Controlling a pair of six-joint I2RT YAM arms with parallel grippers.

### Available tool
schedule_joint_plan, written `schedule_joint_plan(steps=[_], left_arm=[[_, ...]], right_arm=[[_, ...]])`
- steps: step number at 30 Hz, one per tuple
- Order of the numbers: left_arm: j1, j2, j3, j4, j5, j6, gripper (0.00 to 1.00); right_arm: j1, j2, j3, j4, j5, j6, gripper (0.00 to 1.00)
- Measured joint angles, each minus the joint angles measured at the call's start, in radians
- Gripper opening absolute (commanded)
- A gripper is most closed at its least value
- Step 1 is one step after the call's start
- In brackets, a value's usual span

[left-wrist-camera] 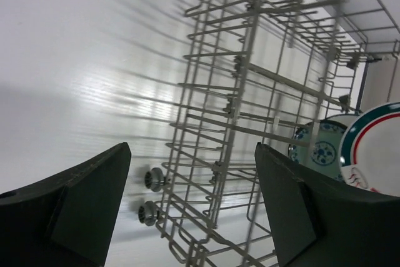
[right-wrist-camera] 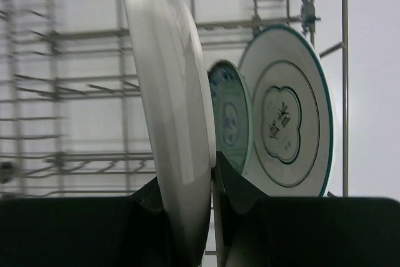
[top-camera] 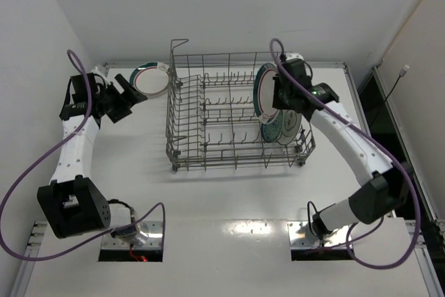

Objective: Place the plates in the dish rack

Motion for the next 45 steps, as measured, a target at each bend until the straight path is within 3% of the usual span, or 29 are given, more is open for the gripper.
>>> schedule_joint_plan(steps=[3, 13, 25, 45], left_arm=[[0.046, 0.011, -0.047, 0.003, 0.022, -0.001, 0.78], [0.058, 0.013, -0.073, 0.016, 0.061, -0.005, 0.78], [0.061, 0.014, -0.073, 0.018, 0.062, -0.004, 0.78], [0.064, 0.016, -0.073, 0.018, 0.062, -0.004, 0.78]], right_arm=[[0.040, 0.079, -0.002, -0.054, 0.091, -0.026, 0.00], [0.076, 0.101, -0.025, -0.050, 0.128, -0.045, 0.00], [0.069, -0.004, -0.022, -0.060, 0.251, -0.053, 0.00], [0.071, 0.106, -0.141, -0.005, 0.113, -0.025, 0.00]])
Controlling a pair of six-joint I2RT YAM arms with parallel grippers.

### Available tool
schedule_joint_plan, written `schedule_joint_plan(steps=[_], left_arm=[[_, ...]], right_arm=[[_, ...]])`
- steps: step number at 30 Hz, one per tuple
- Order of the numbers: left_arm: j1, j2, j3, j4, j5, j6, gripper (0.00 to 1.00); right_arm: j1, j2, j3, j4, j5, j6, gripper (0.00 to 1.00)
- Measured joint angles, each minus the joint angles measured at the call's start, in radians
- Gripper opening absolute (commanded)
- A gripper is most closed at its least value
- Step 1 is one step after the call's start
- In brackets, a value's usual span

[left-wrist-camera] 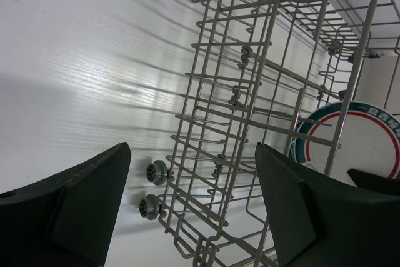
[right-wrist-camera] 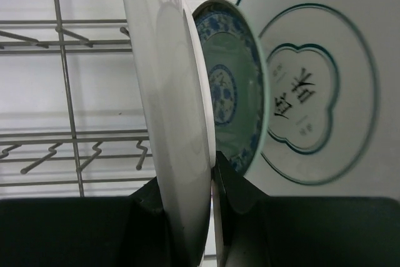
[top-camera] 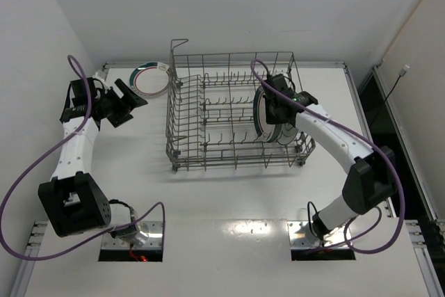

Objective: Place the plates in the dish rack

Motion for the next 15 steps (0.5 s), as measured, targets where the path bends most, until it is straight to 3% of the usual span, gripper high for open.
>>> schedule_joint_plan(steps=[8, 15], left_arm=[[0.006, 0.011, 0.000, 0.000, 0.003, 0.001, 0.78], [0.010, 0.011, -0.004, 0.015, 0.003, 0.000, 0.78]], right_arm=[[0.004, 0.077, 0.006, -0.008, -0.045, -0.003, 0.12], [0.005, 0.092, 0.084, -0.078, -0.077, -0.028, 0.36]])
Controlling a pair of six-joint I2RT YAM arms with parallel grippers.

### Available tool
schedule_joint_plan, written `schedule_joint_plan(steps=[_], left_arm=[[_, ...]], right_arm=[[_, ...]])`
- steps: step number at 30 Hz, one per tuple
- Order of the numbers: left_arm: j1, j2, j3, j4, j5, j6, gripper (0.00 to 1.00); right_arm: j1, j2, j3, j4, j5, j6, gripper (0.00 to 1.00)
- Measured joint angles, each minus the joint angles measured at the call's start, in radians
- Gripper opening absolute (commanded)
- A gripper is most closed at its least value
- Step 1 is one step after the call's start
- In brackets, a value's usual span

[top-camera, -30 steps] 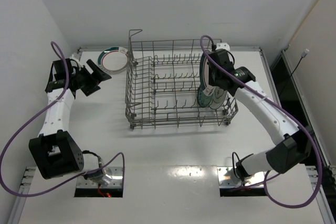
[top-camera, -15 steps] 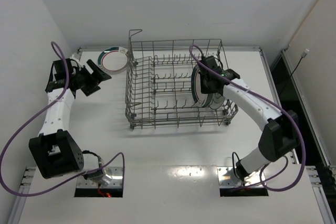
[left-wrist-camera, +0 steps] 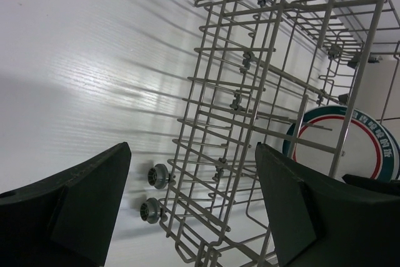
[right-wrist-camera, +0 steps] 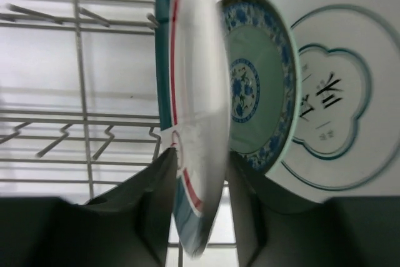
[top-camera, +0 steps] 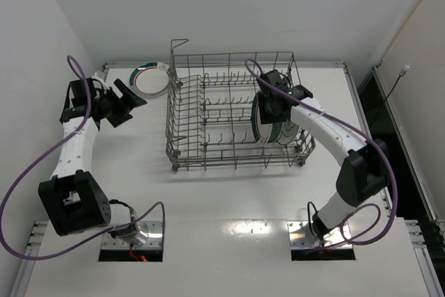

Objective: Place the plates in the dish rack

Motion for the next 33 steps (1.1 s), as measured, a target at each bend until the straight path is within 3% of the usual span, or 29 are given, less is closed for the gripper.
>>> schedule_joint_plan(steps=[3, 8, 18, 26, 33], left_arm=[[0.008, 0.002, -0.020, 0.034, 0.003, -0.021, 0.78], [0.020, 0.031, -0.092, 0.156, 0.014, -0.114, 0.78], [0.013, 0.280, -0.198, 0.611, -0.127, -0.381, 0.78], [-0.062, 0.568, -0.045, 0.747, -0.330, -0.470, 0.77], [-0.108, 0.724, 0.046, 0.855, -0.414, -0.567, 0.60]], right_arm=[[0.000, -0.001, 0.076, -0.049, -0.011, -0.013, 0.43], [0.000, -0.047, 0.152, -0.089, -0.027, -0.029, 0.45], [0.000, -0.211, 0.137, -0.072, -0.131, -0.050, 0.46], [-0.002, -0.342, 0.034, -0.034, -0.200, -0.040, 0.48], [-0.004, -0.392, 0.068, -0.023, -0.188, -0.037, 0.48]])
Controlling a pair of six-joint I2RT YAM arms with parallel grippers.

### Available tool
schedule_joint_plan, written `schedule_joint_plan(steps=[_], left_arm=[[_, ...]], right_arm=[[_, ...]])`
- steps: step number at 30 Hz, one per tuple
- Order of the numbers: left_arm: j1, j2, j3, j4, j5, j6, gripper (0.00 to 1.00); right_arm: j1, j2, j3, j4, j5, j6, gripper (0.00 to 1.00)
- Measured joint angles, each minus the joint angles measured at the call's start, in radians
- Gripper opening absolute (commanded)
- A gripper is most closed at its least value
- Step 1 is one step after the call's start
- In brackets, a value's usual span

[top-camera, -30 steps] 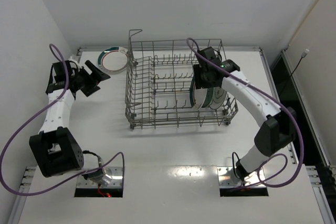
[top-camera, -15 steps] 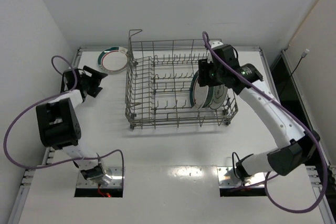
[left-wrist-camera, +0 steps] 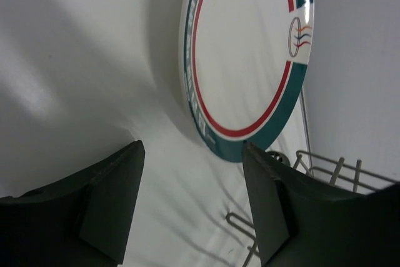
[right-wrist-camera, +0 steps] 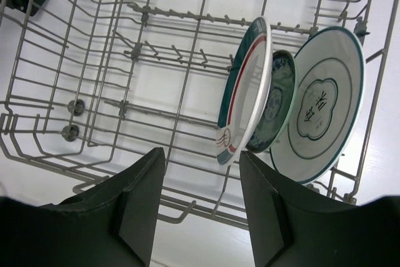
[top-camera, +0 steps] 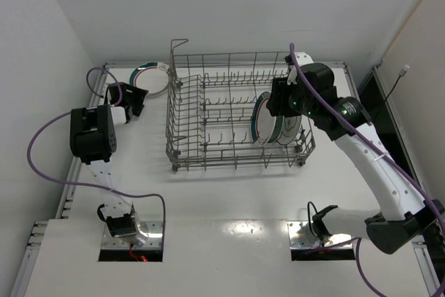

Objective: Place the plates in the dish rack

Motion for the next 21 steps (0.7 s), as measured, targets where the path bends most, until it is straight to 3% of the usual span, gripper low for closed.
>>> schedule_joint_plan(steps=[3, 6, 8, 13, 15, 21], left_arm=[[-0.010, 0.043, 0.061, -0.002, -0.025, -0.012, 0.50], [-0.016, 0.091, 0.124, 0.000, -0.036, -0.025, 0.50], [-0.016, 0.121, 0.156, 0.001, -0.039, -0.036, 0.42], [-0.016, 0.169, 0.192, -0.001, -0.040, -0.055, 0.08], [-0.016, 0.179, 0.202, -0.004, -0.038, -0.063, 0.00], [-0.008, 0.150, 0.188, -0.001, -0.020, -0.051, 0.00]], right_arm=[[-0.006, 0.000, 0.012, -0.002, 0.012, 0.001, 0.48], [-0.010, 0.003, 0.025, -0.014, 0.015, 0.001, 0.48], [-0.010, 0.003, 0.036, -0.024, 0.015, 0.003, 0.48], [-0.011, 0.003, 0.050, -0.037, 0.016, 0.004, 0.50], [-0.017, 0.003, 0.054, -0.047, 0.016, 0.004, 0.50], [-0.039, 0.004, 0.066, -0.067, 0.015, 0.004, 0.50]])
